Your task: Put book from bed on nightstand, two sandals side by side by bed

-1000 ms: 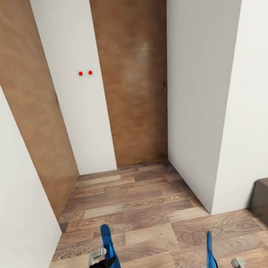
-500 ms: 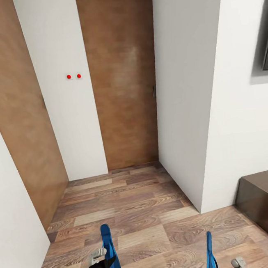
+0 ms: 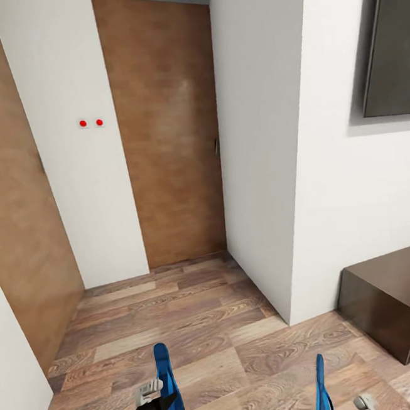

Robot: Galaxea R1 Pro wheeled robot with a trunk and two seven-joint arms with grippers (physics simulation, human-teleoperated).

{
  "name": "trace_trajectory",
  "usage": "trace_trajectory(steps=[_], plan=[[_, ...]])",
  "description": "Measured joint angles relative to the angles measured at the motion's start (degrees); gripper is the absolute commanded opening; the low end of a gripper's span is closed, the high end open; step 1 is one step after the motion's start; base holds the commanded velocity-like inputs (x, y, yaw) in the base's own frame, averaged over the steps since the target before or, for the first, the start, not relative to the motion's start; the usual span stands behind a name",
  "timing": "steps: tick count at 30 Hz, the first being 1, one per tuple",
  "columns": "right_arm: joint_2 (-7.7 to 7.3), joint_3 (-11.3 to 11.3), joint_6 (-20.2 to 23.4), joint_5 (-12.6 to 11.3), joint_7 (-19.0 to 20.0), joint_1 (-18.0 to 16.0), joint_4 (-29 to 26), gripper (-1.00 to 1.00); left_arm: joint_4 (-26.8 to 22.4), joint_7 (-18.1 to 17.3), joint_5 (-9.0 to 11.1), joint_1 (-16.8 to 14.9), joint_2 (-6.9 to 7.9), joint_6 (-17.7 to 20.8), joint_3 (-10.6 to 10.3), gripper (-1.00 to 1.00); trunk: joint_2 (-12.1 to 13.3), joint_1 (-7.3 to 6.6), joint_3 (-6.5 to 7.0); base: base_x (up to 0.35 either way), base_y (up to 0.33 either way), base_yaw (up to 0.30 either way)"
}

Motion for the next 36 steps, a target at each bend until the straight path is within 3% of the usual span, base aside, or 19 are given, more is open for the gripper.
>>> trace_trajectory(steps=[36], plan=[[0.0,-0.1,0.0,0.0,-0.1,0.0,0.0,-1.0,0.0,0.0,0.0,0.0,-0.03,0.1,0.0,-1.0,0.0,0.0,2.7,0.0,0.0,-0.2]])
